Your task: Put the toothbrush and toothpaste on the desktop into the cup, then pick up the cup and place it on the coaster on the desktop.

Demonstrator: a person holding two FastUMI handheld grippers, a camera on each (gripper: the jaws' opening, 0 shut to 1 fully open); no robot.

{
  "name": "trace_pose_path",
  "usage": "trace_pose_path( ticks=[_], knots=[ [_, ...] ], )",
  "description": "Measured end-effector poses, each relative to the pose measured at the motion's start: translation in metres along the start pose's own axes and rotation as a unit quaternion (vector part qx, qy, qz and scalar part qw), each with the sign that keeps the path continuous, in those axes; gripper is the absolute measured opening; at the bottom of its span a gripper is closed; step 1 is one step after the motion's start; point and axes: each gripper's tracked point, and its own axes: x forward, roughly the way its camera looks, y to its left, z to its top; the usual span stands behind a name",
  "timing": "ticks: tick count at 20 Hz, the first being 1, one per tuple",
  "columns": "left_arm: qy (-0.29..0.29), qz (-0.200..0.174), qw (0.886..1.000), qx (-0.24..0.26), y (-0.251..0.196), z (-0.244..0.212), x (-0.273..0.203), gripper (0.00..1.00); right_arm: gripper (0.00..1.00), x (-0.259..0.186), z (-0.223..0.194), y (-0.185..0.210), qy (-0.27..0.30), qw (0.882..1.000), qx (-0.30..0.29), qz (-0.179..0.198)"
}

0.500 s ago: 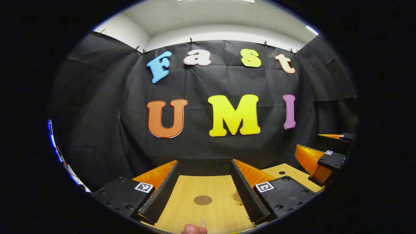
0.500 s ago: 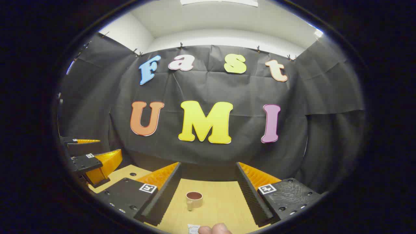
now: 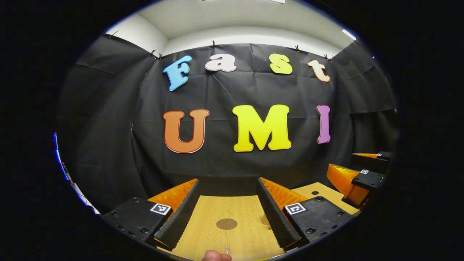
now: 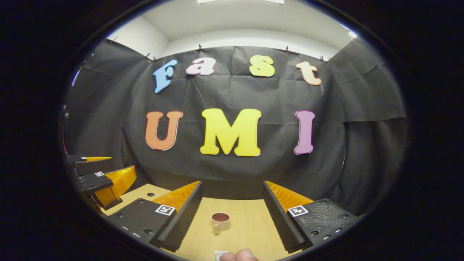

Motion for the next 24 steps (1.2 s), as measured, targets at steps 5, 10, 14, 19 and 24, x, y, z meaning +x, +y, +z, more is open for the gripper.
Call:
trace_pose_path(
  ticks=[5,10,14,19,24],
  knots=[
    [0.001,0.001,1.000,0.000,0.000,-0.001,0.005,1.00,0.96,0.007,-0.008,0.004,0.014,1.000,0.003,0.002],
    [0.006,0.001,1.000,0.000,-0.002,-0.004,0.010,0.98,0.96,0.012,-0.012,-0.001,0.020,1.000,0.004,0.001],
    [0.008,0.005,1.000,0.003,0.000,-0.006,0.015,0.98,0.96,0.019,-0.017,0.004,0.026,1.000,0.002,0.009],
    [0.018,0.007,1.000,-0.008,0.001,-0.014,0.021,0.98,0.96,0.025,-0.028,0.009,0.041,0.999,0.002,0.017],
    [0.037,0.003,0.999,-0.016,0.005,-0.031,0.026,0.98,0.96,0.030,-0.047,0.012,0.067,0.998,0.008,0.017]
  ],
)
